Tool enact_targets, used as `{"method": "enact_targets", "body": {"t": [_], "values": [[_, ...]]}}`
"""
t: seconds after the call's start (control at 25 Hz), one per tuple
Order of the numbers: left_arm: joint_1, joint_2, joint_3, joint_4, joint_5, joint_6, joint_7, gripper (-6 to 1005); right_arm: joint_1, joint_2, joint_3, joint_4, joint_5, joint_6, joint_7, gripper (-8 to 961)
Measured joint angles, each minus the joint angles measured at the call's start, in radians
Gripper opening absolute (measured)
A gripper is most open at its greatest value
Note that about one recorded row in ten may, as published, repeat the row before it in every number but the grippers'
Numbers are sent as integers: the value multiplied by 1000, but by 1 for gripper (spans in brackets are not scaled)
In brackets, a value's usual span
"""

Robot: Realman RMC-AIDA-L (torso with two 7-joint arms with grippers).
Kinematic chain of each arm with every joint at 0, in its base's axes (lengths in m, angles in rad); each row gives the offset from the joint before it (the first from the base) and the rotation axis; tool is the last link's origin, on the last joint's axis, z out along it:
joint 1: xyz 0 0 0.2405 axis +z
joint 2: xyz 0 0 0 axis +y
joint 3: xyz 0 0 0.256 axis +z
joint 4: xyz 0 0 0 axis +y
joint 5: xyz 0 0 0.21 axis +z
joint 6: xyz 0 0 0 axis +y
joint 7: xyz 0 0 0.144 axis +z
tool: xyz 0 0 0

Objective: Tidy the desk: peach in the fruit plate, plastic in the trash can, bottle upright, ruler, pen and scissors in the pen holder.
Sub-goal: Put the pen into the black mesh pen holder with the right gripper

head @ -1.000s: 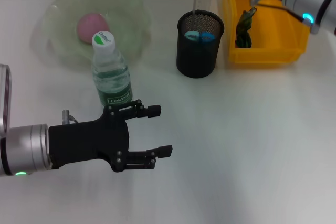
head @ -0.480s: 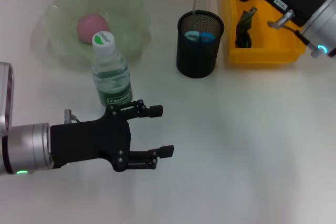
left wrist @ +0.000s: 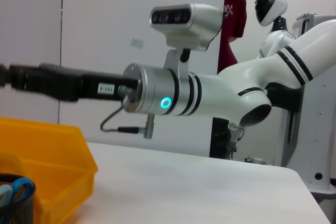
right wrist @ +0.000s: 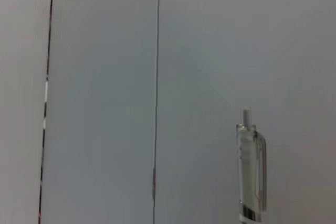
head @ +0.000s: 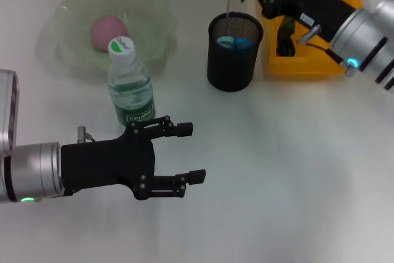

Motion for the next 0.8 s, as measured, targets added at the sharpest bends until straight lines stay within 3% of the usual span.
{"method": "enact_targets", "body": {"t": [0.8], "values": [[1,-1,0,0,2,0,8,815,21,6,-10,123,5,47,2,178]]}}
